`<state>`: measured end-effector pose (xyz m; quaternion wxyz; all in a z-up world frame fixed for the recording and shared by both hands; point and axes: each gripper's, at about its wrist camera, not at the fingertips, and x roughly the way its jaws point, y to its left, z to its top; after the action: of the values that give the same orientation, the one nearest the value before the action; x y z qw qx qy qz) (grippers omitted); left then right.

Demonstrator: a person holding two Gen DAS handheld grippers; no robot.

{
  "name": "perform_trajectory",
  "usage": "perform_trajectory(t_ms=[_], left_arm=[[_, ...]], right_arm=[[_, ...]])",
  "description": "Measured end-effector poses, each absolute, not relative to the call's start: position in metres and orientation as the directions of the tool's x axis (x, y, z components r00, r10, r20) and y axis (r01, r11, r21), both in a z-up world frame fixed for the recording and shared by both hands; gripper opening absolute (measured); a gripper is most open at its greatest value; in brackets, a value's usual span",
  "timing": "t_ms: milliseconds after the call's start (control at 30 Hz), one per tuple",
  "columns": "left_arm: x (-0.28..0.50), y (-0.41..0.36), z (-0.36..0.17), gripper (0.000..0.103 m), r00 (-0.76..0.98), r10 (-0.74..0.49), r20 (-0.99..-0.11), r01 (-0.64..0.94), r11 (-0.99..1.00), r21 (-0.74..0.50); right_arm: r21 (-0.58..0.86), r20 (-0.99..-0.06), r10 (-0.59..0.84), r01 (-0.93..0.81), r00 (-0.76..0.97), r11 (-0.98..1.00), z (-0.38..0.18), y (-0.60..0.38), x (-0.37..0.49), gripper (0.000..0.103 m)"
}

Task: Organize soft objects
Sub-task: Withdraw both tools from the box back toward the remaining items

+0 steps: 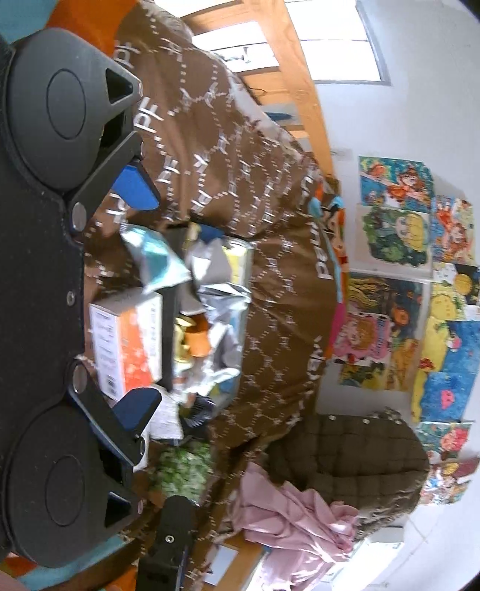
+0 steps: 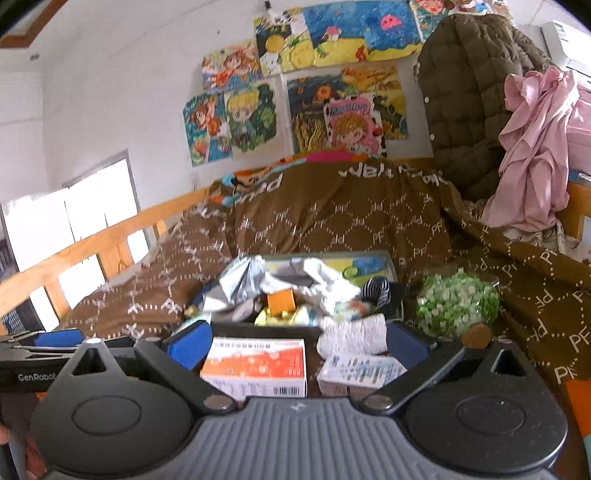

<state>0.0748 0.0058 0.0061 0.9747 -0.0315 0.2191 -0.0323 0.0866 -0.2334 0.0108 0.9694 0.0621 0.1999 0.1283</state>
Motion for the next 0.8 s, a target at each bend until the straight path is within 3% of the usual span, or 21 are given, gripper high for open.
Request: perform_trajectory(t_ms=[433, 800], left_arm=[[0.088, 0.019, -0.01, 0.102, 0.842, 0.022, -0.539, -0.078, 0.994, -0.081], [0.098, 0.024, -0.017, 0.102, 0.815, 0.04, -0.578, -0.121, 0.987, -0.102]], right_arm=[[0.094, -0.5, 0.248, -0.233, 0.83, 0.968, -0.007, -0.214, 0.102, 0.103], [0.094, -0.525, 0.237, -0.221, 0.818, 0.971, -0.01, -0.213, 0.111, 0.103]])
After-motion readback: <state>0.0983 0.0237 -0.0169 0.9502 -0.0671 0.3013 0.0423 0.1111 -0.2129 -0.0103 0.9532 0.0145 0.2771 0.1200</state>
